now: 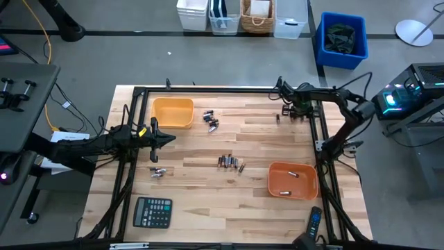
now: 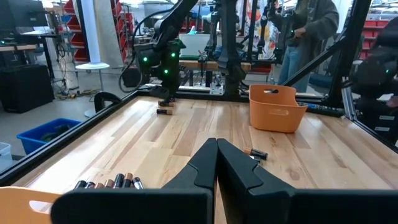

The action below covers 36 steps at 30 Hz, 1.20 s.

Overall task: Sort batteries
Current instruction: Put the silver battery into the orange bin

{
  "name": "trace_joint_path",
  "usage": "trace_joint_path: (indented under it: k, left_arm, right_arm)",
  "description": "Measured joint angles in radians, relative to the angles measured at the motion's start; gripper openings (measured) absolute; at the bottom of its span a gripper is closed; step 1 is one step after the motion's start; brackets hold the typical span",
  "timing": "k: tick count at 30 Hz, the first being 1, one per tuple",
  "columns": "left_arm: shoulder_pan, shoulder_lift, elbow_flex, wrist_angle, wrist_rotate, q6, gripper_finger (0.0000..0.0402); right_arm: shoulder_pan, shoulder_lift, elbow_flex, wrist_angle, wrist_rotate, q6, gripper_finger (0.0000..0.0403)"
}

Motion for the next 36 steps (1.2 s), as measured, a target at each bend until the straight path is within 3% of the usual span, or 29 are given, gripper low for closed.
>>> trace_joint_path:
  k: [8,17,26,28,31,36]
  left_arm:
    - [0.000,0.000,0.000,0.000,0.000,0.000,0.0001]
    - [0.000,0.000,0.000,0.000,0.000,0.000,0.0001]
    - [0.000,0.000,0.000,0.000,0.000,0.000,0.0001]
    - [0.000,0.000,0.000,0.000,0.000,0.000,0.0001]
    - [0.000,0.000,0.000,0.000,0.000,0.000,0.0001]
    - [0.000,0.000,0.000,0.000,0.000,0.000,0.0001]
  right_arm:
    - [-0.002,0.059,0.007,0.013,-0.044,-0.083,0.0149]
    - [-0.014,0.056,0.008,0.026,-0.150,-0.182,0.0036]
    - [-0.005,0.039,0.009,-0.004,-0.158,-0.285,0.0036]
    - [0.005,-0.002,0.005,-0.034,-0.174,-0.297,0.0036]
    - [0.007,-0.077,-0.003,-0.080,-0.299,-0.308,0.0036]
    - [0.018,-0.194,-0.002,-0.111,-0.287,-0.273,0.0035]
